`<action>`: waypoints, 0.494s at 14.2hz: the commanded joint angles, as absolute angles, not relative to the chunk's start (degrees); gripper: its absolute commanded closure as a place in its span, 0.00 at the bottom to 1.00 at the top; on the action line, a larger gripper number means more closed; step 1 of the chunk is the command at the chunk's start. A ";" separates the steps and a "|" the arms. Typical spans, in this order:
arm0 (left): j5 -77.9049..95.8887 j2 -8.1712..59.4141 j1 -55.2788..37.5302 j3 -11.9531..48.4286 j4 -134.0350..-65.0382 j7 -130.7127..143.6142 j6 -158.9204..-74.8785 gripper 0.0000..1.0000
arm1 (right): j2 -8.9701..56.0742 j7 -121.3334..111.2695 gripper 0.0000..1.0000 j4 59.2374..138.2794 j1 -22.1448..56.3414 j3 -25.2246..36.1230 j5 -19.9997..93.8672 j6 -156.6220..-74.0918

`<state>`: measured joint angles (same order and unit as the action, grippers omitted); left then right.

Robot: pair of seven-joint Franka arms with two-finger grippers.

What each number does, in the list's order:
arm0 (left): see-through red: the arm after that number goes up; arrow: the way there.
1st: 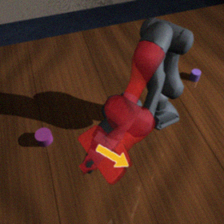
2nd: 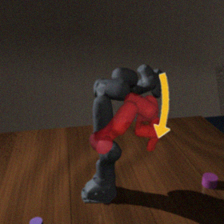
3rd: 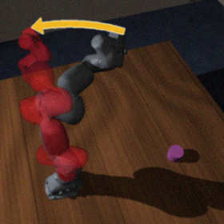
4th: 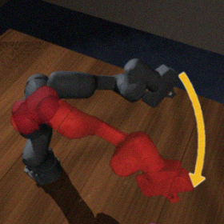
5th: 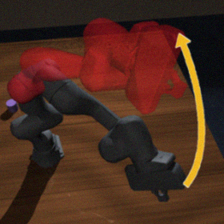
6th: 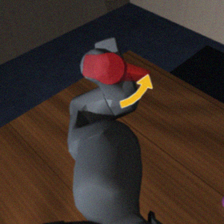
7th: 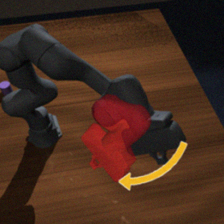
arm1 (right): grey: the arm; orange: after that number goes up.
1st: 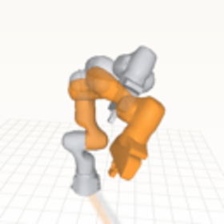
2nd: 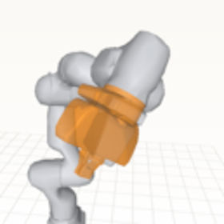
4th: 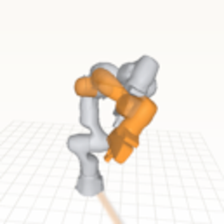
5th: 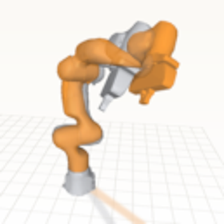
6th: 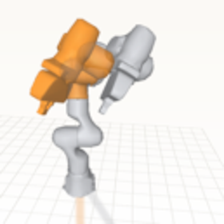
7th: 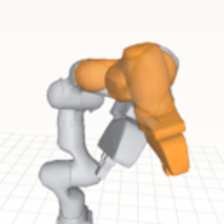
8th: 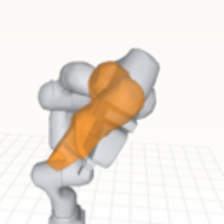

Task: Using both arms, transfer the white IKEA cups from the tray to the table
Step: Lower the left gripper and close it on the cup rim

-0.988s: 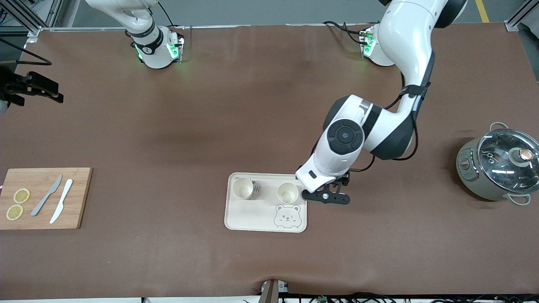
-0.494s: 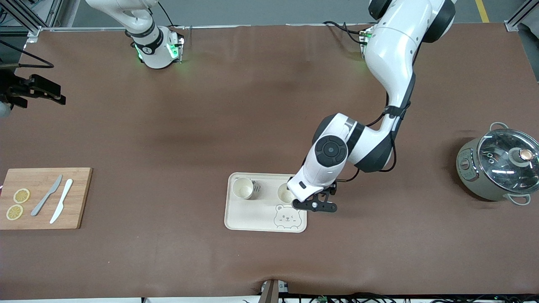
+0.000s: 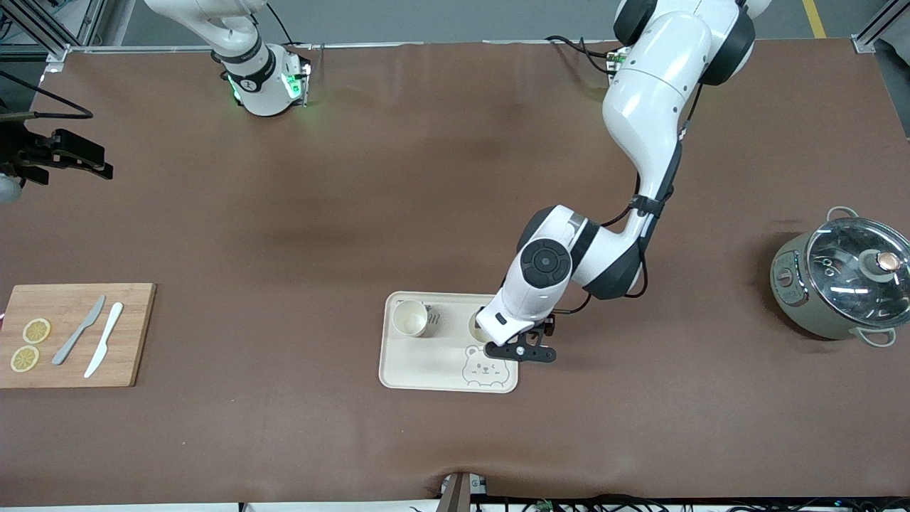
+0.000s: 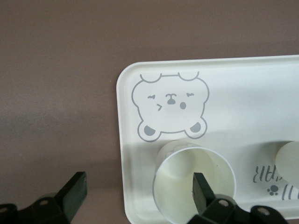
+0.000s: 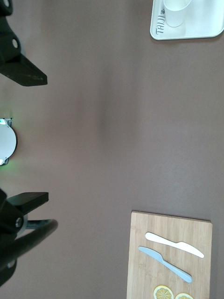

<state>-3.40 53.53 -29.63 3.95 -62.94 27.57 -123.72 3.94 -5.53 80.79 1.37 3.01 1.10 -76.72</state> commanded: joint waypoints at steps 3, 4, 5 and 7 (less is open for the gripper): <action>-3.87 56.34 -31.55 2.55 -60.64 30.23 -126.82 0.00 | 4.13 -4.83 0.00 80.33 1.05 2.99 2.11 -76.29; -3.87 56.95 -31.64 2.55 -60.64 30.58 -127.17 0.00 | 4.13 -4.83 0.00 80.33 1.14 2.99 2.11 -76.29; -3.87 57.04 -31.99 2.55 -60.64 30.76 -127.53 0.00 | 4.13 -4.92 0.00 80.25 1.14 2.99 2.02 -76.29; -3.87 57.39 -31.99 2.37 -60.73 30.85 -127.79 0.00 | 4.13 -4.92 0.00 80.24 0.97 2.99 2.11 -76.46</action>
<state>-3.40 55.93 -31.00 3.65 -62.91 29.52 -127.51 3.94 -5.53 80.79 1.37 3.01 1.13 -76.70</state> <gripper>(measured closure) 0.000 0.000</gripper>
